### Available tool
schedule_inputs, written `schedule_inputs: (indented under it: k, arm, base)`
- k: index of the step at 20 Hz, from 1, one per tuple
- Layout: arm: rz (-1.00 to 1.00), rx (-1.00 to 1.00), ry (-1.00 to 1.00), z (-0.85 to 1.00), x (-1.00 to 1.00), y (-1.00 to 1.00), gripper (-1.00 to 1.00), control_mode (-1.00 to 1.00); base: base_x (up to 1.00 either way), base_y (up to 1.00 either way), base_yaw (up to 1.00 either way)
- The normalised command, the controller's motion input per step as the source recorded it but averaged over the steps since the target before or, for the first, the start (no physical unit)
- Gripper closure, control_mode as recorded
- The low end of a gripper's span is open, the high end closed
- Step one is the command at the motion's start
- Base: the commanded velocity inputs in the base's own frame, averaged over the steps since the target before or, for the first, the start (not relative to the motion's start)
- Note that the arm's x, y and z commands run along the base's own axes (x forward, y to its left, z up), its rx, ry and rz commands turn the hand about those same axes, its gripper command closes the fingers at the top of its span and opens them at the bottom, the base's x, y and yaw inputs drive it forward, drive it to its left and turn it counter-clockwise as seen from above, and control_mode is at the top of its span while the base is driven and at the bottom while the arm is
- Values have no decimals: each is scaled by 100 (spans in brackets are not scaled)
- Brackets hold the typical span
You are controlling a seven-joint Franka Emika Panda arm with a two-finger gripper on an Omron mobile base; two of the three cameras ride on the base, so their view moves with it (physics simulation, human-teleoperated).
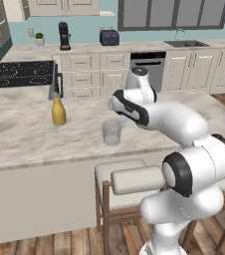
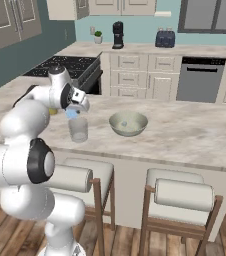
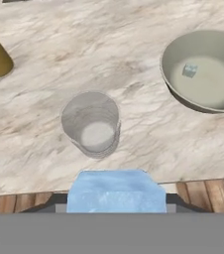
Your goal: There are two ice cubes in the ice bowl. Place both ice cubes in the glass cup.
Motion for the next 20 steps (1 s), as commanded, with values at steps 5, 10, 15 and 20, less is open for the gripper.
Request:
schedule_inputs:
  k: [5, 10, 15, 20]
  arm:
    - [0, -1, 8, -18, 28, 33, 100, -100]
    - [0, 2, 3, -36, 20, 7, 100, -100]
    - [0, 5, 0, -19, 36, 0, 100, -100]
    - [-2, 6, 0, -12, 46, 0, 100, -100]
  base:
    - [0, 0, 0]
    - [0, 0, 0]
    - [0, 0, 0]
    - [0, 0, 0]
